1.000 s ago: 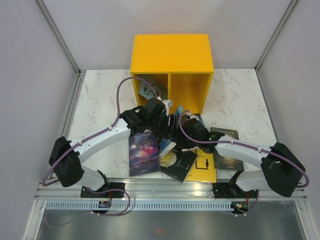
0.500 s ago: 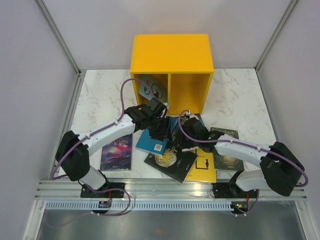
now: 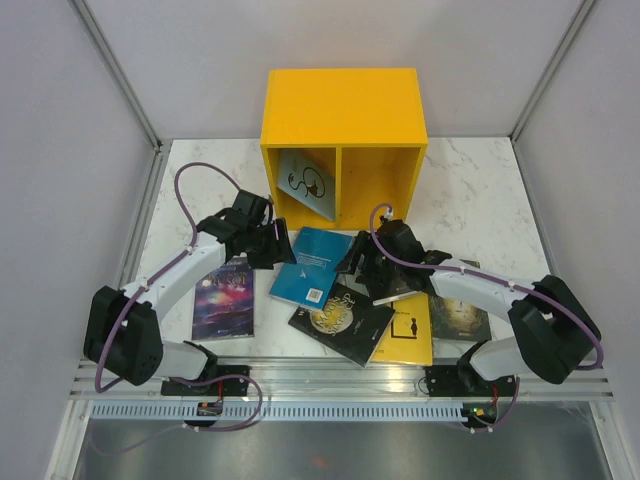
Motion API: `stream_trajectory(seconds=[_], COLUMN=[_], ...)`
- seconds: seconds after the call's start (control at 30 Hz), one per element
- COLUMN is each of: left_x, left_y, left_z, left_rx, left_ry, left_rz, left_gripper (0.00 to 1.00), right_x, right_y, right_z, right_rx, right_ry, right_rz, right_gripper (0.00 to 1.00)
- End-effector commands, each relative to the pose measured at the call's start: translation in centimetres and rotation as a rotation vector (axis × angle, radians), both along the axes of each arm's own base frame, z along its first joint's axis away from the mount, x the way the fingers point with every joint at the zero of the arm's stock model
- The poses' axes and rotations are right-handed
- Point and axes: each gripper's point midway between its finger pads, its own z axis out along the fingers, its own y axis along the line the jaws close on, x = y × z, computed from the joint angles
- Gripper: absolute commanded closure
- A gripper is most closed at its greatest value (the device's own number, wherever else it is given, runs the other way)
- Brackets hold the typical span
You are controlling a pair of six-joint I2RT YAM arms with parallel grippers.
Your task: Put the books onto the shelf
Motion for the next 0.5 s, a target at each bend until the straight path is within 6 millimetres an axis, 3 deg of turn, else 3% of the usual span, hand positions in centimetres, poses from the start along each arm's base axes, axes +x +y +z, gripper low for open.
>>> stream_trajectory(seconds=[0.0, 0.23, 0.37, 0.47], left_x=[1.5, 3.2, 3.9, 4.3], left_y=[1.3, 2.5, 2.5, 1.8], left_z=[-1.8, -5.2, -7.7, -8.4], left_rx=[0.012, 0.007, -0.011, -0.035], left_ry=[-0.053, -0.036, 0.015, 0.027], left_rz=[-0.016, 0.015, 0.016, -0.006], left_gripper=[0.32, 0.34, 0.35, 0.36], right_x=[0.5, 2.0, 2.6, 2.6], right_y=[0.8, 1.4, 1.8, 2.3], right_z=[-1.5, -4.5, -6.4, -8.0], right_rx=[0.037, -0.005, -0.043, -0.072], right_ry=[0.067, 0.12, 0.151, 0.18], right_rz=[-0.047, -0.1, -0.125, -0.139], right_gripper=[0.22, 0.24, 0.26, 0.27])
